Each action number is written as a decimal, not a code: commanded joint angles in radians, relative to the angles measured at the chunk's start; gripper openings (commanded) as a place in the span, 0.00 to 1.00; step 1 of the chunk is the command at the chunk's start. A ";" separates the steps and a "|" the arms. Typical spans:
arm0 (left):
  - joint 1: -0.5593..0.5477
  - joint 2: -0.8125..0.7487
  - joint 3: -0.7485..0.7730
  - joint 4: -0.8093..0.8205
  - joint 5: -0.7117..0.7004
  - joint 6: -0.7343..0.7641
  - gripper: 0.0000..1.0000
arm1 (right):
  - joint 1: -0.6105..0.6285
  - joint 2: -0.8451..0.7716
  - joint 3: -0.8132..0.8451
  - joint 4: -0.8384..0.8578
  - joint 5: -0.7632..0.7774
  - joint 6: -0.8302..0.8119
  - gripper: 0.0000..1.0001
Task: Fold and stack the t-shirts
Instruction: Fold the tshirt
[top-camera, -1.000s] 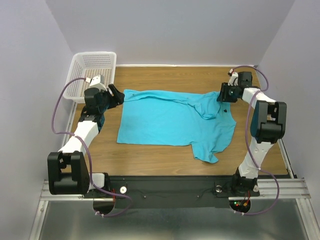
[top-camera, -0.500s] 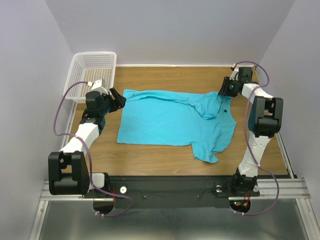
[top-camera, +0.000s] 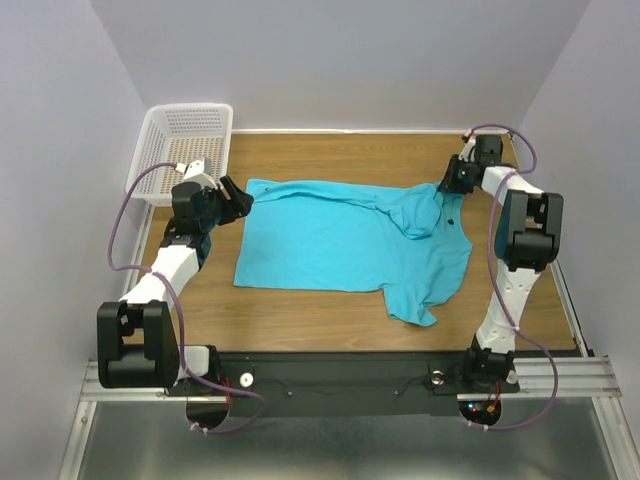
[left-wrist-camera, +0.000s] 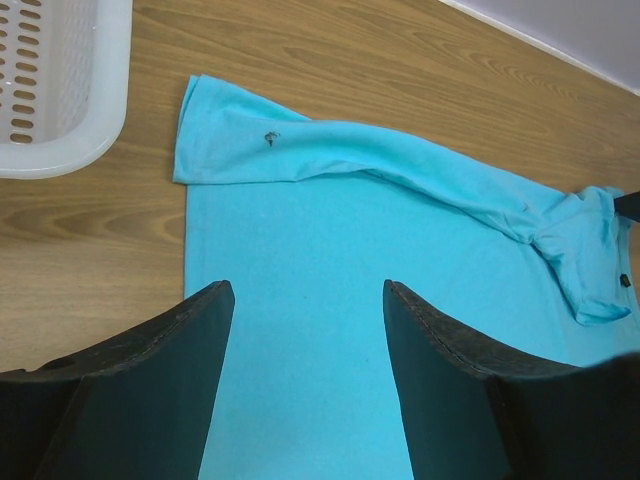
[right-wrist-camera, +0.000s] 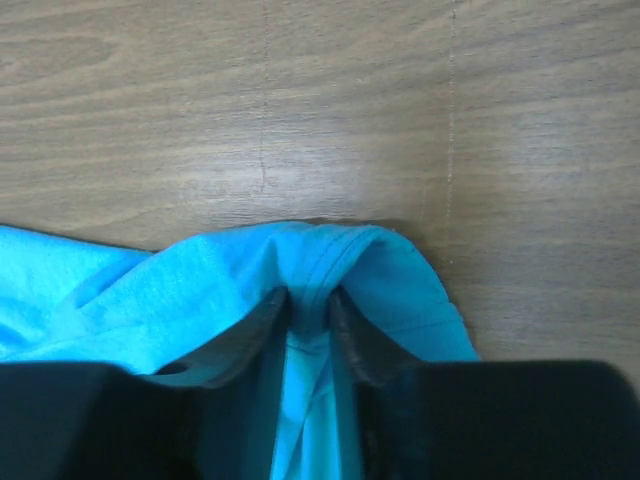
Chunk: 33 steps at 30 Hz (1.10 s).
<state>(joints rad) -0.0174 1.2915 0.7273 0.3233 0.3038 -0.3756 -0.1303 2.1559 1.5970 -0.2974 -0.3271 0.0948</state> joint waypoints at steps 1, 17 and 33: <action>0.002 0.003 -0.002 0.051 0.015 -0.006 0.72 | -0.008 0.006 0.046 0.040 -0.027 0.031 0.16; -0.003 0.140 0.058 0.099 0.043 -0.019 0.69 | -0.097 -0.122 -0.117 0.122 0.083 0.054 0.01; -0.156 0.558 0.574 -0.102 -0.185 0.144 0.65 | -0.098 -0.103 -0.127 0.135 0.028 0.056 0.01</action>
<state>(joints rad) -0.1585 1.7847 1.1652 0.3073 0.2371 -0.3019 -0.2295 2.0747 1.4727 -0.2138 -0.2806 0.1463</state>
